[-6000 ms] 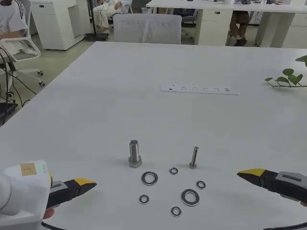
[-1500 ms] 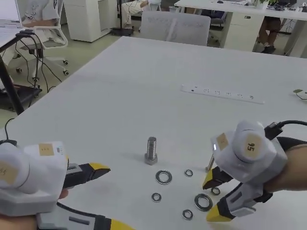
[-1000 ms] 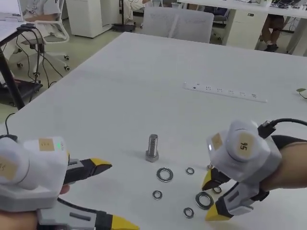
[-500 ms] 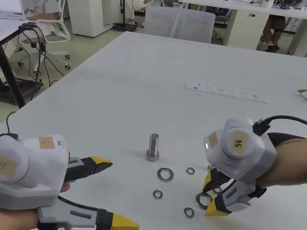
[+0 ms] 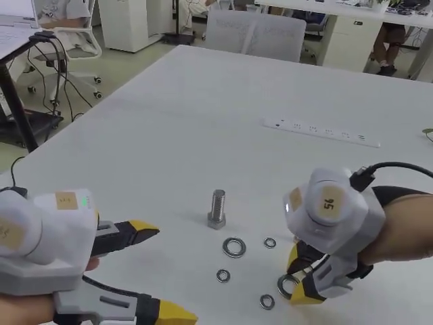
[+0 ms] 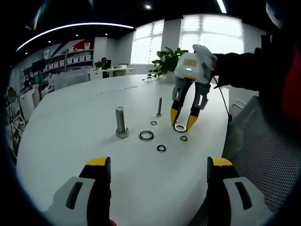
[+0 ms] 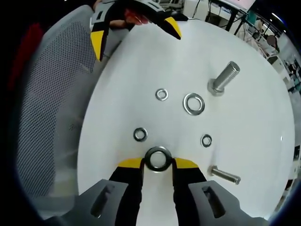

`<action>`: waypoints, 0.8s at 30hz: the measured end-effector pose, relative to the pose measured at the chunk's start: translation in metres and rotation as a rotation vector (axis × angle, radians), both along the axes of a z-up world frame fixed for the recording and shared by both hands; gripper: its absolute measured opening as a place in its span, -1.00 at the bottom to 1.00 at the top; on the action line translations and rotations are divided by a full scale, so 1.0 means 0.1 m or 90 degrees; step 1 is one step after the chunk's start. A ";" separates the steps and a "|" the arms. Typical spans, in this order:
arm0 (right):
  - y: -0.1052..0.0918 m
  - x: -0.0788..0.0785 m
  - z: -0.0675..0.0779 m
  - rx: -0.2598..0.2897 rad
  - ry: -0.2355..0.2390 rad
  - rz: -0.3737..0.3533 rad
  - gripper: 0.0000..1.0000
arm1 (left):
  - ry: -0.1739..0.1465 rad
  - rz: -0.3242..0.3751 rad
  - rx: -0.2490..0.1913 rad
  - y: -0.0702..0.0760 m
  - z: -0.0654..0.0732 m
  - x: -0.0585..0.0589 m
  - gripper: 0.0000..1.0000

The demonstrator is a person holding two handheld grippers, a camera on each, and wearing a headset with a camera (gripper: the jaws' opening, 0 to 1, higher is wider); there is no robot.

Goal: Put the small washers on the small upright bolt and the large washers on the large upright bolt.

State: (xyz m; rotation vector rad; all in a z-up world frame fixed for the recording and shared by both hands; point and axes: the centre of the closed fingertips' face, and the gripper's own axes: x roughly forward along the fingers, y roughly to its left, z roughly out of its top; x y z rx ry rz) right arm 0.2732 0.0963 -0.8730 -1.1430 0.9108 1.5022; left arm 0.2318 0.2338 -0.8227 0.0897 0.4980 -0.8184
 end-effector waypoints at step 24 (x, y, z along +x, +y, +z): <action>0.00 0.01 0.03 -0.023 -0.011 -0.011 -0.53 | -0.010 -0.002 0.028 0.03 0.00 0.00 0.70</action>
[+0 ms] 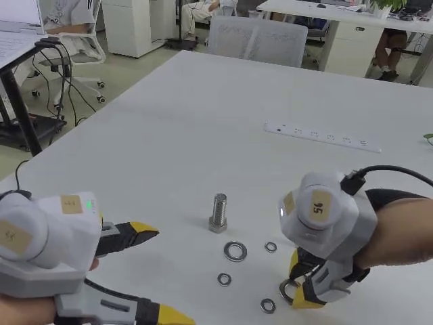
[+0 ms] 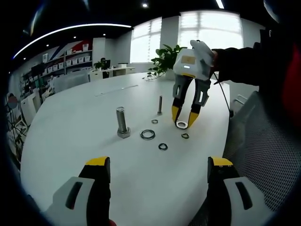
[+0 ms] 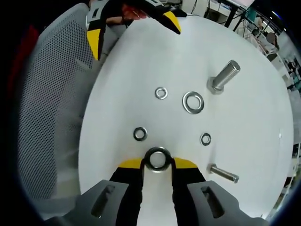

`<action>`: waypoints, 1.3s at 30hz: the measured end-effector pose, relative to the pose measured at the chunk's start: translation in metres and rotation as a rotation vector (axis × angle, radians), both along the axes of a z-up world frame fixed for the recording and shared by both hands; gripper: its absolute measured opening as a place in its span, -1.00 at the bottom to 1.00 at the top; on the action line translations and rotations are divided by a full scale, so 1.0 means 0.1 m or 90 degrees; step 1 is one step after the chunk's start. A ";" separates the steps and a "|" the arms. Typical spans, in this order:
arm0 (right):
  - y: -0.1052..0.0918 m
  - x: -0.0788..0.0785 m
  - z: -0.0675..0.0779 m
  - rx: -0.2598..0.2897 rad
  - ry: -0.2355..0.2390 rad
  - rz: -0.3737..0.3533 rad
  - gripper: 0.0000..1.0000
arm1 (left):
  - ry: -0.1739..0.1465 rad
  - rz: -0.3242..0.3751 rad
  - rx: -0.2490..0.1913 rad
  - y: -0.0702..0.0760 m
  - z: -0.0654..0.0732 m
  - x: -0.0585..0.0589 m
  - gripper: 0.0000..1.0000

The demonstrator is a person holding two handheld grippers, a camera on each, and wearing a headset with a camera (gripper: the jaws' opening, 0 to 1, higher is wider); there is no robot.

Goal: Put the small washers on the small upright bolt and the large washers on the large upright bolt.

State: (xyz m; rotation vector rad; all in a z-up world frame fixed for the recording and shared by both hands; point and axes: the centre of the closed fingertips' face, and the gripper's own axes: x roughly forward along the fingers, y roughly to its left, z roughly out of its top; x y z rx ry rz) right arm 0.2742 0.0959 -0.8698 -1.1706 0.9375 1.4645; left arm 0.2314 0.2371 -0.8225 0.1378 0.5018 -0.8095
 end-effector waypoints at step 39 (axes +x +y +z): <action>0.44 0.23 0.69 0.086 -0.059 0.019 -0.53 | -0.052 0.076 -0.029 0.18 0.15 0.18 0.72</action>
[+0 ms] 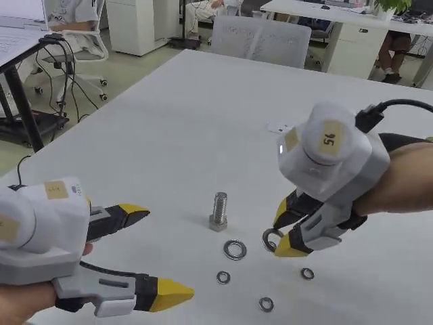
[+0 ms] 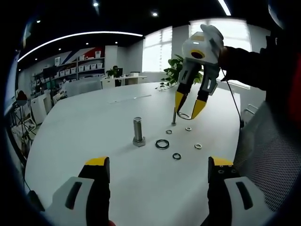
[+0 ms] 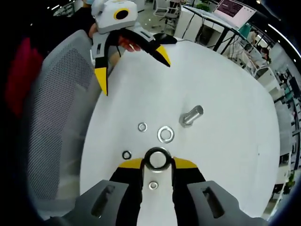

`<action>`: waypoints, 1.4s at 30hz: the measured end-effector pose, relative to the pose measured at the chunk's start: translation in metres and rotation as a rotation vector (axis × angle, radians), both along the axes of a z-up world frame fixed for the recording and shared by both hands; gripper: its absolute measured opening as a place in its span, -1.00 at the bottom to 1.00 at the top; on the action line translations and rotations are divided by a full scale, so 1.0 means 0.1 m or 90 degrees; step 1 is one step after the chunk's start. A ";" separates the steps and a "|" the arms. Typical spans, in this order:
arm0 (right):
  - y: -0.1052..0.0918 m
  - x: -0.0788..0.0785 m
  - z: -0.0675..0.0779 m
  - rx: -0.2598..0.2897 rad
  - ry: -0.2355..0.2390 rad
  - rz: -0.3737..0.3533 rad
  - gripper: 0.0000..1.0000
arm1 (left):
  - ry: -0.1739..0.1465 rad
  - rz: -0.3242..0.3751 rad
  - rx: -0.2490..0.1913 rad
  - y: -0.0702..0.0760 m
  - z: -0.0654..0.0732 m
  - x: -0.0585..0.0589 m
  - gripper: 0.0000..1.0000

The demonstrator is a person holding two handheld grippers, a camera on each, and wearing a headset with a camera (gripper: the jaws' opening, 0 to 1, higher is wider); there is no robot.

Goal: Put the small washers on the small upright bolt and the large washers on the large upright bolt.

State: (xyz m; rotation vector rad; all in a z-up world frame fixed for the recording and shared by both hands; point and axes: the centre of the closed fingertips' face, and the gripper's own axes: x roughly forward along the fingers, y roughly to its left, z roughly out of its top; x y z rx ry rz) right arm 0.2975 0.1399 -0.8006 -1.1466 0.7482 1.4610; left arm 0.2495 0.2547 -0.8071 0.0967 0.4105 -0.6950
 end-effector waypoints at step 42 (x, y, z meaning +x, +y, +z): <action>0.79 0.46 0.18 -0.003 -0.021 0.088 -0.53 | -0.007 0.028 0.014 0.09 -0.01 0.01 0.68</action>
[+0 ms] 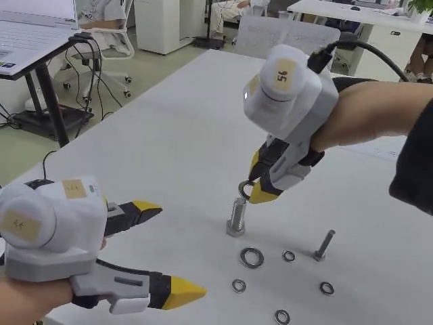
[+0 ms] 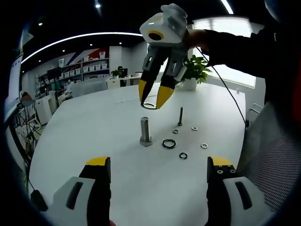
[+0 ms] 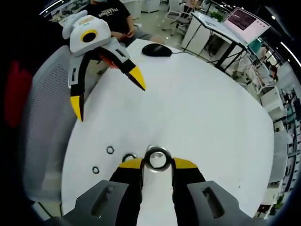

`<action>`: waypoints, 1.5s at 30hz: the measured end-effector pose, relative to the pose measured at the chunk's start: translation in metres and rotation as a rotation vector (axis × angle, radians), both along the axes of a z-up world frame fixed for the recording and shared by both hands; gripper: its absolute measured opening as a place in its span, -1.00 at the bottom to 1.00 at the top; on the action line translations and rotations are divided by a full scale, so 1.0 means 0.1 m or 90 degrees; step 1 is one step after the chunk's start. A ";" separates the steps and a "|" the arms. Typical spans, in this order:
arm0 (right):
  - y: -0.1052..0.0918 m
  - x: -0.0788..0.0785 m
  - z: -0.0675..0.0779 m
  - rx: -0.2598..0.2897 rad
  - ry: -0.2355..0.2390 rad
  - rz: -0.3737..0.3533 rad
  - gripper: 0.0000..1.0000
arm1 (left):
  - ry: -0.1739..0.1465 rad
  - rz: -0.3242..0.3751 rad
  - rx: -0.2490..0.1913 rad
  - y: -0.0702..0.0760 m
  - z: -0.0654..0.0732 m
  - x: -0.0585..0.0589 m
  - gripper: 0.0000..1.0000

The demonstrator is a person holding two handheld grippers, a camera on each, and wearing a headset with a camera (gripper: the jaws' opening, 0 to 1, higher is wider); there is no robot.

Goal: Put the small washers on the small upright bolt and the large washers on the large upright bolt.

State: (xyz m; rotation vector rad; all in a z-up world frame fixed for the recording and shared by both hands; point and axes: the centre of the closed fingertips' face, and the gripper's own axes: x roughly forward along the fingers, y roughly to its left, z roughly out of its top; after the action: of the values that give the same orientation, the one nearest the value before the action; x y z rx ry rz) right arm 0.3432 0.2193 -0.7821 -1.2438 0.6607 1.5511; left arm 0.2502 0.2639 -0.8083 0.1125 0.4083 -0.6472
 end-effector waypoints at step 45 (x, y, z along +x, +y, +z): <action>0.11 -0.02 -0.41 -0.074 0.038 0.019 -0.53 | -0.004 -0.008 -0.011 -0.01 0.01 -0.02 0.69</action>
State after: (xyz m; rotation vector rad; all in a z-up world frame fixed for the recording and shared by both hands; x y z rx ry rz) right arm 0.3408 0.2303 -0.8233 -1.3029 0.7834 1.5978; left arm 0.2480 0.2626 -0.8076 0.1009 0.3968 -0.6618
